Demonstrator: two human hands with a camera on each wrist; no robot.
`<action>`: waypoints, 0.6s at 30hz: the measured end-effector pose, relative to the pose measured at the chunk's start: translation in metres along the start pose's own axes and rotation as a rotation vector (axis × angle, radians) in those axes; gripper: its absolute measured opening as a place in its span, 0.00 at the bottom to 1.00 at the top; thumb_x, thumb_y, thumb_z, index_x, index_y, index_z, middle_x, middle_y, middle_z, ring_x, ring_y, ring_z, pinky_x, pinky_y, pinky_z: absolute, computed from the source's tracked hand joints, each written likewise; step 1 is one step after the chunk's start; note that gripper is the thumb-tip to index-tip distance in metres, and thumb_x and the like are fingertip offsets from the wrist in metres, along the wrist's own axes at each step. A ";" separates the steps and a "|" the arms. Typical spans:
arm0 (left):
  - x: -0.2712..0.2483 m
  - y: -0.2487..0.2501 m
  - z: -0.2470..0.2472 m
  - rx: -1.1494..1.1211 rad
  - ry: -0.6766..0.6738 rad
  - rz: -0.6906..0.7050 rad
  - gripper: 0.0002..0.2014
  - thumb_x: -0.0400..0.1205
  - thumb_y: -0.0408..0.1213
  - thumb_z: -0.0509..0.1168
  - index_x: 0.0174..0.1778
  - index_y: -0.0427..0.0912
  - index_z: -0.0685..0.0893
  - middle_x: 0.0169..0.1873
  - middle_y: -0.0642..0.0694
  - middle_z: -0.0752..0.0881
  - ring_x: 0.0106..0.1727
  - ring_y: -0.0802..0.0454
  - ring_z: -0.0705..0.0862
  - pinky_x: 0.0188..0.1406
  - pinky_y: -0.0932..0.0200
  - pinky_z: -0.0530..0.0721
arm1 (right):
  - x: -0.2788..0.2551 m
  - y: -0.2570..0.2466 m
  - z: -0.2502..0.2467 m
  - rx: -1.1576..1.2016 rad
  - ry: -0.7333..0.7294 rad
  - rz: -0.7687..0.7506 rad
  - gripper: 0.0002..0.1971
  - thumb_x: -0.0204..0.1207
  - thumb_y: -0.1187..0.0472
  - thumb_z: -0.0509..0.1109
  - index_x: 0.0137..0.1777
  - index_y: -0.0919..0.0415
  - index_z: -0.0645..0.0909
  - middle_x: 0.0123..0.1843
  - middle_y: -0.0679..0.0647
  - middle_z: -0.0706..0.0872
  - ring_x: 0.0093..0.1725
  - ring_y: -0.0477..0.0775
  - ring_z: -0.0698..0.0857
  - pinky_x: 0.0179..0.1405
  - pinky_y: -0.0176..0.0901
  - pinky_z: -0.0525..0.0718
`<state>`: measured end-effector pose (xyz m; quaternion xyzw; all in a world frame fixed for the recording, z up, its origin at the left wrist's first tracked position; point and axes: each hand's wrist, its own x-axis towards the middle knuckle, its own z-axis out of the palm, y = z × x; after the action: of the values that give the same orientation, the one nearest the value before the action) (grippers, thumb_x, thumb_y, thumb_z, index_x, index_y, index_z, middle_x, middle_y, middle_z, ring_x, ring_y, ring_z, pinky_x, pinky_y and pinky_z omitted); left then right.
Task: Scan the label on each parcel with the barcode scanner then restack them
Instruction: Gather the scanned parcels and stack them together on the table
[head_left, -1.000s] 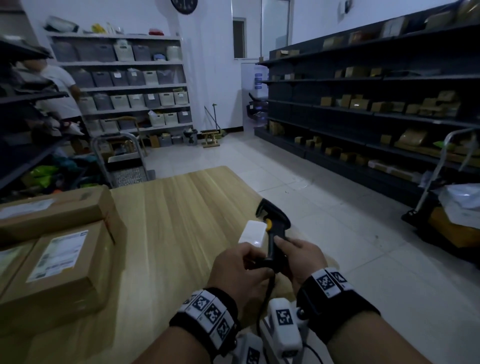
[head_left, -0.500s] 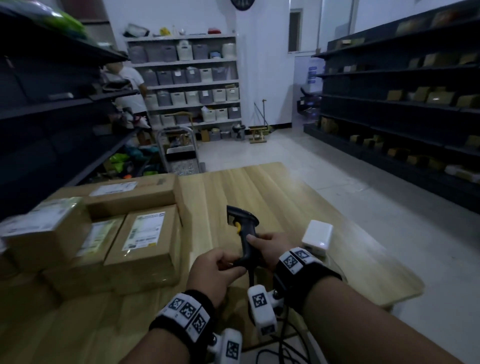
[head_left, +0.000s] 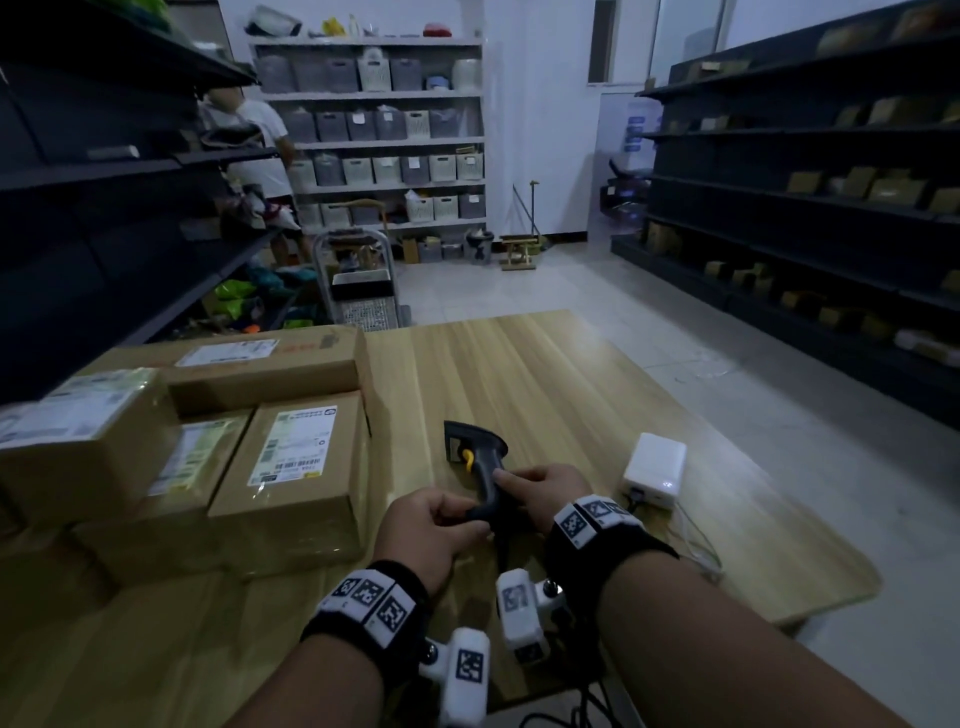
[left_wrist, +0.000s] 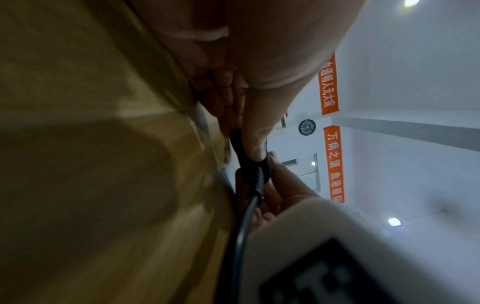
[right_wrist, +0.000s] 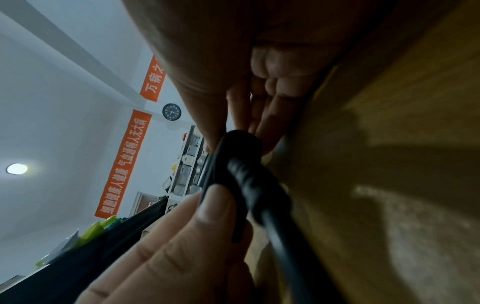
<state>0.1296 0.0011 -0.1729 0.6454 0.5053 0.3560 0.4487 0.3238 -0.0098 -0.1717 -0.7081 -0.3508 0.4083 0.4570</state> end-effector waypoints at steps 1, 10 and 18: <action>0.001 -0.002 0.000 0.001 0.000 0.002 0.13 0.74 0.27 0.89 0.41 0.50 0.95 0.37 0.56 0.98 0.42 0.56 0.96 0.53 0.49 0.95 | 0.002 0.002 0.001 0.018 -0.004 0.007 0.11 0.72 0.43 0.87 0.43 0.49 0.96 0.43 0.52 0.99 0.47 0.56 0.98 0.60 0.58 0.96; 0.003 -0.007 0.004 0.034 0.030 -0.004 0.17 0.78 0.28 0.85 0.47 0.58 0.94 0.45 0.54 0.98 0.51 0.55 0.96 0.65 0.45 0.94 | 0.009 0.000 0.004 0.335 0.012 0.109 0.05 0.84 0.68 0.76 0.46 0.67 0.87 0.41 0.63 0.94 0.43 0.61 0.94 0.50 0.56 0.94; -0.001 -0.007 0.005 0.027 0.053 -0.034 0.17 0.79 0.29 0.85 0.63 0.44 0.97 0.50 0.53 0.97 0.53 0.58 0.95 0.69 0.47 0.93 | -0.004 0.001 0.001 0.586 0.088 0.120 0.09 0.87 0.67 0.73 0.59 0.75 0.84 0.44 0.68 0.96 0.48 0.62 0.97 0.45 0.52 0.97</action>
<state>0.1314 -0.0006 -0.1811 0.6332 0.5326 0.3585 0.4322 0.3215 -0.0130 -0.1716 -0.5828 -0.1553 0.4872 0.6315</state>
